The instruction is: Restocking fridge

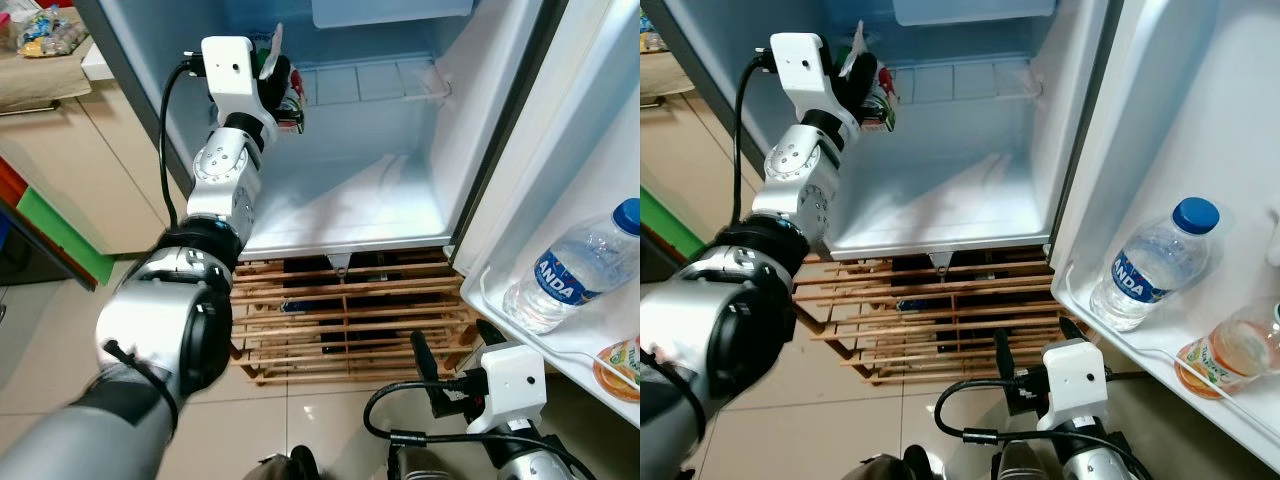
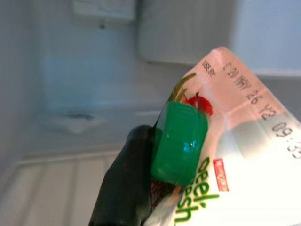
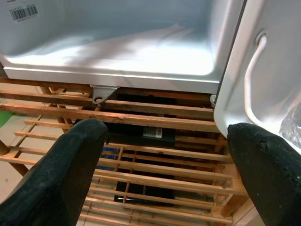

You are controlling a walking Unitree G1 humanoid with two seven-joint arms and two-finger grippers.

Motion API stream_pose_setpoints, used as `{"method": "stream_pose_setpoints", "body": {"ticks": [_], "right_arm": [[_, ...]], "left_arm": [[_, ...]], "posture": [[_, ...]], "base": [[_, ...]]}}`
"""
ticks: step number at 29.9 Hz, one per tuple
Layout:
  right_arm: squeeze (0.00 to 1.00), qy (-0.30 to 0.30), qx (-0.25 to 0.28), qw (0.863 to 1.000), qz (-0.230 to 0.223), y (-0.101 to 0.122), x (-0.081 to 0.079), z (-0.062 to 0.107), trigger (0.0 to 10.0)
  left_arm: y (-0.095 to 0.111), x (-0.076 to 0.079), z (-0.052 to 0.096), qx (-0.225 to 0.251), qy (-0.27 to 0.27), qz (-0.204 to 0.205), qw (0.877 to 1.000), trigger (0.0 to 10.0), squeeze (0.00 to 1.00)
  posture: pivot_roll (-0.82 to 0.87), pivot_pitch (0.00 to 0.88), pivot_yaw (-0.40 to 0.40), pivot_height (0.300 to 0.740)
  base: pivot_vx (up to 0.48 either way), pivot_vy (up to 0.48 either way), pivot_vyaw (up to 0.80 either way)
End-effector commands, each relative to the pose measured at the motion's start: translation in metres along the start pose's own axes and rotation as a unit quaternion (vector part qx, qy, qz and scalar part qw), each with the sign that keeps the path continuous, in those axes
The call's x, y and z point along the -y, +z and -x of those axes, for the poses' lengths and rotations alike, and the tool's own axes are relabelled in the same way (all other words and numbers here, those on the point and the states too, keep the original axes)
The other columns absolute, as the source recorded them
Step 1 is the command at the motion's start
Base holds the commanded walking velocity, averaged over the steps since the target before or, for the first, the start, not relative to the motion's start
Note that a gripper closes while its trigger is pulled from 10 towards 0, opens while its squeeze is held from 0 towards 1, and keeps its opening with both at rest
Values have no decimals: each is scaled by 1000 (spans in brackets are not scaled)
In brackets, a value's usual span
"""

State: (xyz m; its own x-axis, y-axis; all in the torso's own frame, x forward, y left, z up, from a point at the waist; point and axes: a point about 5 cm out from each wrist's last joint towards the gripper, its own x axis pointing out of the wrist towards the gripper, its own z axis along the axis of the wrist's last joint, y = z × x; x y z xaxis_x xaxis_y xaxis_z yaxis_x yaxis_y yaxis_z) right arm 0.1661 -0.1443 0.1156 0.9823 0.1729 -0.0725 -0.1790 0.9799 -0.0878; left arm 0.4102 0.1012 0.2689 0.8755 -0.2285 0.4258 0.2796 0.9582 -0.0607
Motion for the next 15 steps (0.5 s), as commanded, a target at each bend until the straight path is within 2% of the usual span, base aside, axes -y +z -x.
{"method": "stream_pose_setpoints", "body": {"ticks": [1,3,5,6,11,15], "right_arm": [[0,5,-1,1000,-2,1,-3,0,10000],[0,12,-2,1000,-2,0,-4,-1,10000],[0,12,-2,1000,-2,0,-4,-1,10000],[0,17,-3,1000,-1,-1,-3,-2,10000],[0,20,-3,1000,0,-1,-3,-3,10000],[0,26,-1,1000,0,-1,-4,-9,10000]], "left_arm": [[-8,6,8,0,-10,-1,1000,10000,0],[-30,18,27,-18,-5,20,1000,10000,0],[-30,18,27,-18,-5,20,1000,10000,0],[-42,24,39,-33,-1,23,999,10000,0],[-46,26,47,-42,2,21,999,10000,0],[-68,-1,61,-85,49,-19,995,10000,0]], "posture": [[-355,207,145,740],[-348,206,136,740],[-348,206,136,740],[-341,200,128,740],[-341,200,128,740],[-330,199,117,740]], "base": [[0,0,0],[0,0,0],[0,0,0],[0,0,0],[0,0,0],[0,0,0]]}}
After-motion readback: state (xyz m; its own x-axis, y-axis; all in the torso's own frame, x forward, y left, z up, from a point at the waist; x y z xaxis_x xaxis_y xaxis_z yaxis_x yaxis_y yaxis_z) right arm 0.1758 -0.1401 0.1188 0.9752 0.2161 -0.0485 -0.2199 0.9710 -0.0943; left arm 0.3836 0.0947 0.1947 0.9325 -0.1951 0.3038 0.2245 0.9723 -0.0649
